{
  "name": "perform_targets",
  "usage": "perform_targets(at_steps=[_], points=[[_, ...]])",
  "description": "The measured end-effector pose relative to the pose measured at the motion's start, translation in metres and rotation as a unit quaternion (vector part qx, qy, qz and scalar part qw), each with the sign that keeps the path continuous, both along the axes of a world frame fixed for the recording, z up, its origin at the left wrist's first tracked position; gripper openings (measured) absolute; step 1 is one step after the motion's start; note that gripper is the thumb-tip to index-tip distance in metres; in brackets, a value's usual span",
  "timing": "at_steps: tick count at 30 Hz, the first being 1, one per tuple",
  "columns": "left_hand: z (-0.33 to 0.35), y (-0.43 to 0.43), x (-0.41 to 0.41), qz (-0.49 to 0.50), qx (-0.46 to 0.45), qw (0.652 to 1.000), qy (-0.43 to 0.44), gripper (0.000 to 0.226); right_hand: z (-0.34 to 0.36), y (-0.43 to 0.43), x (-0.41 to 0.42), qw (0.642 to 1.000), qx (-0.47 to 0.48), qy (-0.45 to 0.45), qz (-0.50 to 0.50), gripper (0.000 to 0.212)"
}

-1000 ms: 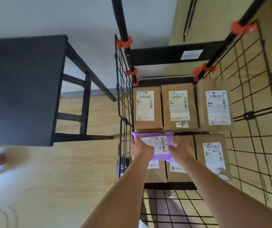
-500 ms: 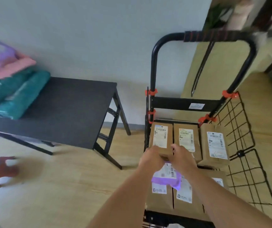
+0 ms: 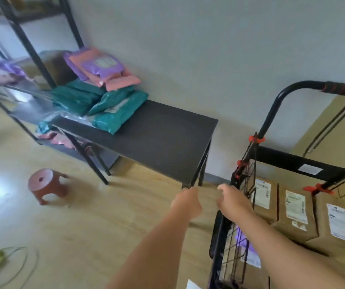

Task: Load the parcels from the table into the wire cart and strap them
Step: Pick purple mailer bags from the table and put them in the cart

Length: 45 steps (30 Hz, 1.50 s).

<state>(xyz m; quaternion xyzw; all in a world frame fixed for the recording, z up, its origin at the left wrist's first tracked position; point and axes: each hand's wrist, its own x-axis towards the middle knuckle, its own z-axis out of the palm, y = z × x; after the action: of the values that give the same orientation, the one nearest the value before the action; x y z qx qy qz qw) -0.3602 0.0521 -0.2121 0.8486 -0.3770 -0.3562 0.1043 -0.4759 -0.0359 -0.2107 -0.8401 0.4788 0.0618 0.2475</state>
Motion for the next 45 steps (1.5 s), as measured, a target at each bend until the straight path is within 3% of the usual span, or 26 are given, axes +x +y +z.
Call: perform_targets(at_steps=[10,16,29,40,45], points=[[-0.02,0.13,0.126,0.137,0.002,0.991,0.006,0.064,-0.016,0.117,0.137,0.995,0.011,0.015,0.097,0.047],[-0.013,0.159,0.17,0.18,-0.034,0.983,-0.024,0.059,0.0,0.141,0.191,0.994,0.012,0.001,0.112,0.046],[0.013,0.125,0.279,0.215,-0.077,0.97,-0.088,0.065,0.011,0.091,0.314,0.993,0.04,-0.058,0.096,0.04],[0.037,0.024,0.408,0.2,-0.062,0.972,-0.107,0.052,0.02,-0.009,0.446,0.991,0.052,-0.079,0.098,0.043],[0.033,0.008,0.441,0.238,-0.081,0.958,-0.142,0.049,0.016,-0.033,0.481,0.988,0.084,-0.085,0.095,0.037]])
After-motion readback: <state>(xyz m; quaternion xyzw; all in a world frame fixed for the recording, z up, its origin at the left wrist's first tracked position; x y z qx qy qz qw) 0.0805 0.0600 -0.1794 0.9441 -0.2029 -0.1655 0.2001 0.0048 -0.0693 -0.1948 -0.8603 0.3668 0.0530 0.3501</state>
